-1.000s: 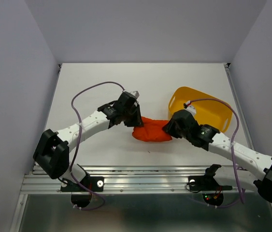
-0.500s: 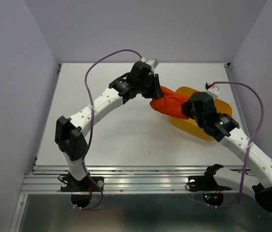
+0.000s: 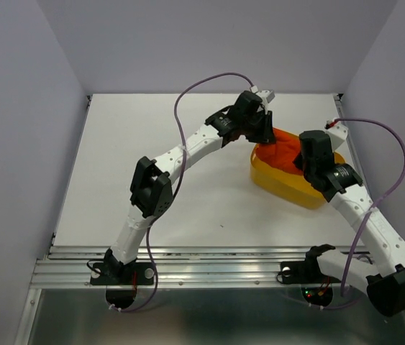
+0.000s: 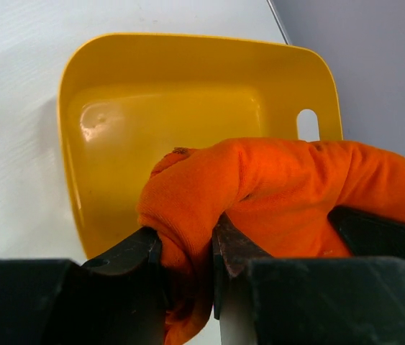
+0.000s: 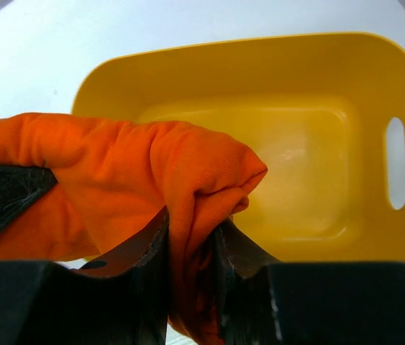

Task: Roll the t-shirts
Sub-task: Place the T-shirt in the bin.

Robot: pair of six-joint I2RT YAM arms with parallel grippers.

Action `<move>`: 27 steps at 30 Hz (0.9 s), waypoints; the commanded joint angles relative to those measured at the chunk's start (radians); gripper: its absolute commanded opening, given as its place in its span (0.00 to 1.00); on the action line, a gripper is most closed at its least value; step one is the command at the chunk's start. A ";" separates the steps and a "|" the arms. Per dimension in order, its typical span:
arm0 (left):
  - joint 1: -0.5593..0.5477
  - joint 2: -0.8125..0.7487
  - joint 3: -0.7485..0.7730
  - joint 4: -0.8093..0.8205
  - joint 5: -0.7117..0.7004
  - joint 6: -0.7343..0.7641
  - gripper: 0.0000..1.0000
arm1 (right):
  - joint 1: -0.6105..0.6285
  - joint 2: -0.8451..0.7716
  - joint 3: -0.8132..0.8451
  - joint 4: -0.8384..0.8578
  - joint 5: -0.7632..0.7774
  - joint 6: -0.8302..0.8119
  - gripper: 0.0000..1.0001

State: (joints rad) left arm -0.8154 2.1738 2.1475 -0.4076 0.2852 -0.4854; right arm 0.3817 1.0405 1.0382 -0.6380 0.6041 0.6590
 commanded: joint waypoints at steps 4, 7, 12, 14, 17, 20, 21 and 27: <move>-0.045 0.087 0.120 0.093 0.063 0.034 0.00 | -0.139 -0.008 -0.096 -0.009 -0.081 -0.027 0.01; -0.048 0.136 0.123 0.104 0.074 0.030 0.00 | -0.228 0.021 -0.131 -0.008 -0.190 -0.022 0.01; -0.065 0.182 0.123 0.096 0.104 0.031 0.00 | -0.328 0.075 -0.164 -0.026 -0.306 -0.044 0.01; -0.070 0.193 0.123 0.086 0.103 0.037 0.00 | -0.342 0.087 -0.173 -0.037 -0.322 -0.053 0.01; -0.073 0.210 0.121 0.066 0.089 0.031 0.00 | -0.363 0.105 -0.196 -0.040 -0.346 -0.070 0.01; -0.077 0.218 0.108 0.064 0.077 0.031 0.00 | -0.372 0.133 -0.199 -0.040 -0.360 -0.070 0.01; -0.080 0.224 0.106 0.059 0.069 0.031 0.00 | -0.372 0.147 -0.188 -0.048 -0.372 -0.070 0.01; -0.080 0.257 0.110 0.043 0.049 0.038 0.00 | -0.383 0.228 -0.204 -0.063 -0.371 -0.047 0.01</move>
State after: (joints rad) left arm -0.8921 2.4310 2.2120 -0.3828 0.3508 -0.4671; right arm 0.0128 1.2438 0.8459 -0.6628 0.2497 0.6167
